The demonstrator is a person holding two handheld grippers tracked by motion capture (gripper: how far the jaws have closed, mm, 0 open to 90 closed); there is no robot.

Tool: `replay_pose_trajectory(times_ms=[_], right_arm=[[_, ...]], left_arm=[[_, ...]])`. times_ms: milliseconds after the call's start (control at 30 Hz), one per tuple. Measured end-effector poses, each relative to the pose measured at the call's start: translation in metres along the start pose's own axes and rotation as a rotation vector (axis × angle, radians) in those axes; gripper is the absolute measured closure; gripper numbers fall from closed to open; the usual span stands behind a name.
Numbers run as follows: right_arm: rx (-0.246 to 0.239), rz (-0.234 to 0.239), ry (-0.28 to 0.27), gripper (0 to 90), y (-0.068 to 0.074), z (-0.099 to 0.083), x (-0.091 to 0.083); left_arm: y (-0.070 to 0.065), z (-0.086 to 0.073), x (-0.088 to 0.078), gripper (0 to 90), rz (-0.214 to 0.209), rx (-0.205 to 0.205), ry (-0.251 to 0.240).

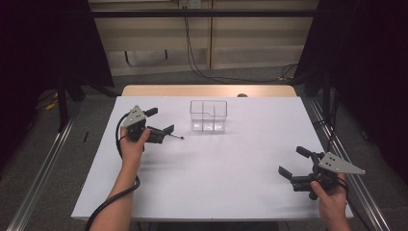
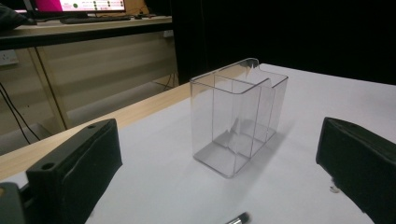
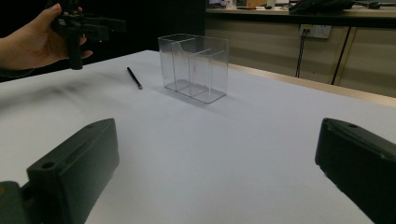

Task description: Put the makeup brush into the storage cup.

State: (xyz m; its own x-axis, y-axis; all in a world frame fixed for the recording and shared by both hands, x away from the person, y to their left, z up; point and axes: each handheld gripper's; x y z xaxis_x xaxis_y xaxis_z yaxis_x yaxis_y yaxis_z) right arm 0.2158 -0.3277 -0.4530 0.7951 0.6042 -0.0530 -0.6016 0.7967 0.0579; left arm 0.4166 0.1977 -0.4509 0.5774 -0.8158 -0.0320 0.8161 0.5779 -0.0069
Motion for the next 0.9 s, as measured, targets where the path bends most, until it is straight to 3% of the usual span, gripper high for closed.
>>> replay_pose_trajectory(times_ms=[667,900], right_arm=[[0.003,0.000,0.001,0.0,-0.001,-0.001,0.000],[0.004,0.003,0.002,0.0,0.000,-0.001,0.000]], left_arm=[[0.021,-0.005,0.004,0.0,0.061,-0.032,-0.064],[0.023,-0.008,0.009,0.0,0.063,-0.022,-0.027]])
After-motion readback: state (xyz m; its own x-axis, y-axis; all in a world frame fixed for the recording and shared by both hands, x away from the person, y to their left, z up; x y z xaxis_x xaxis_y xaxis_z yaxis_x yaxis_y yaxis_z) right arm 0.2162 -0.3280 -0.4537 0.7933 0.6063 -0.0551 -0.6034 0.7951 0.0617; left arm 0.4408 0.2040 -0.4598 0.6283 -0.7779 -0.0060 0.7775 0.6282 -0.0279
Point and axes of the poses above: each handheld gripper's, and its own axes: x roughly forward along the jaws, z roughly out of its top, y roughly to its left, and after that the axes turned 9 degrees about -y, right-handed
